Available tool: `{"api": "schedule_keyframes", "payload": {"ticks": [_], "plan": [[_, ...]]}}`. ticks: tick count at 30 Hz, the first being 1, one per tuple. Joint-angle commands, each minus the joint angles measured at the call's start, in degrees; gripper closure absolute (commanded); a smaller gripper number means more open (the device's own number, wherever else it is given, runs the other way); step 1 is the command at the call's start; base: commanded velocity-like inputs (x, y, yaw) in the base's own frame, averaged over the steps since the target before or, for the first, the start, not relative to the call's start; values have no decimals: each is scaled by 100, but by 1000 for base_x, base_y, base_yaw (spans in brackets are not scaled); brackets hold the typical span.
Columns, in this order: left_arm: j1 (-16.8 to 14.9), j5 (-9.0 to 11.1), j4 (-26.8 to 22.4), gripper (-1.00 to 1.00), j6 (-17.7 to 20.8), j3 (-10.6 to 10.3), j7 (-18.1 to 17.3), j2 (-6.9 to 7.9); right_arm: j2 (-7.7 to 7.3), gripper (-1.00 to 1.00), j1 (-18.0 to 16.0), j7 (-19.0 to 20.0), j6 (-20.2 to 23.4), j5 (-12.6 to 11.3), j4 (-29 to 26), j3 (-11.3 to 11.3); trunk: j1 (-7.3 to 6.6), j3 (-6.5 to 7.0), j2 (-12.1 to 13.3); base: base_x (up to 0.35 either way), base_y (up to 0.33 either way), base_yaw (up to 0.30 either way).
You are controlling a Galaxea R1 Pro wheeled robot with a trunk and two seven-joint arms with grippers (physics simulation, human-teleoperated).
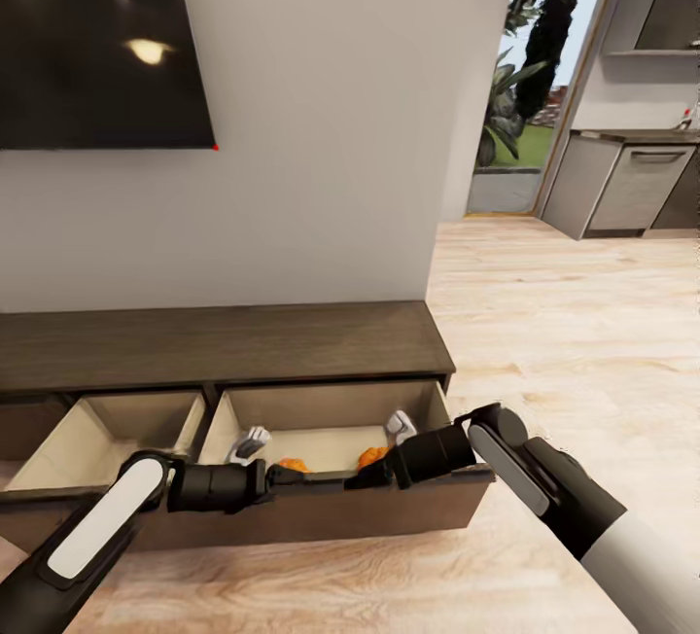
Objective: Place each of the two pumpkins and all three candles from the living room inside a cabinet in the living room (use any cabinet), then make sure every cabinet is closed, and position the cauldron so it is next to a table in the living room.
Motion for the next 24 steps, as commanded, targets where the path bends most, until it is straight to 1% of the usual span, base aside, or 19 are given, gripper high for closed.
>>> {"api": "schedule_keyframes", "payload": {"ticks": [1, 3, 7, 8, 9, 10, 12, 13, 14, 15, 16, 17, 18, 19, 20, 21, 22, 24], "plan": [[52, -1, -11, -100, -1, -54, 0, 0, -5, -100, 0, 0, -1, 1, -3, 99, -23, 19, 42, -266, 0, 0], [139, -1, -22, -100, -6, -201, 0, 0, -6, -100, 0, 0, -1, 1, -6, 271, -67, 55, 122, -223, 0, 0], [276, -1, -28, -100, -20, -545, 0, -7, -7, -100, 0, -3, -1, 1, -3, 524, -154, 126, 282, -88, 0, 0], [314, -3, -23, -100, -26, -621, 4, -12, -7, -100, 0, -6, -1, 3, 4, 641, -154, 126, 282, -21, 0, 0], [365, -11, -11, -100, -34, -663, 10, -18, -7, -100, 0, -15, -5, 4, 17, 788, -154, 126, 282, -11, 0, 0], [383, -15, -2, -100, -41, -672, 13, -21, -7, -100, 0, -21, -8, 1, 24, 842, -154, 126, 282, -8, 0, 0], [457, -35, 50, -100, -74, -695, 19, -44, -4, -100, 0, -58, -26, 28, 70, 1053, -154, 126, 282, -4, 0, 0], [484, -47, 115, -100, -94, -703, 22, -68, 1, -100, 6, -75, -51, 91, 122, 1145, -154, 126, 282, -2, 0, 0], [505, -62, 228, -100, -121, -710, 23, -107, 9, -100, 15, -98, -108, 203, 193, 1220, -154, 126, 282, -1, 0, 0], [518, -101, 387, -100, -161, -727, 24, -155, 16, -100, 29, -130, -209, 354, 285, 1269, -154, 126, 282, 0, 0, 0], [527, -184, 594, -100, -224, -779, 25, -210, 25, -100, 57, -184, -356, 529, 409, 1301, -154, 126, 282, 0, 0, 0], [532, -367, 906, -100, -369, -887, 26, -284, 40, -100, 115, -298, -599, 739, 622, 1321, -154, 126, 282, 0, 0, 0], [538, -811, 1493, -100, -812, -1077, 22, -423, 59, -100, 218, -591, -1108, 1009, 1091, 1337, -154, 126, 282, 0, 0, 0], [539, -1090, 1786, -100, -1150, -1161, 20, -517, 68, -100, 253, -801, -1402, 1076, 1377, 1344, -154, 126, 282, 0, 0, 0], [540, -1530, 2223, -100, -1702, -1290, 15, -671, 124, -100, 290, -1158, -1864, 1113, 1815, 1350, -154, 126, 282, 0, 0, 0], [541, -1820, 2508, -100, -2059, -1393, 11, -774, 201, -100, 320, -1407, -2180, 1124, 2115, 1352, -154, 126, 282, 0, 0, 0], [541, -2206, 2950, -100, -2532, -1554, 7, -971, 372, -100, 384, -1778, -2638, 1133, 2578, 1355, -154, 126, 282, 0, 0, 0], [542, -2591, 3602, -100, -3064, -1709, 7, -1249, 691, -100, 444, -2264, -3213, 1139, 3235, 1356, -154, 126, 282, 0, 0, 0]]}}
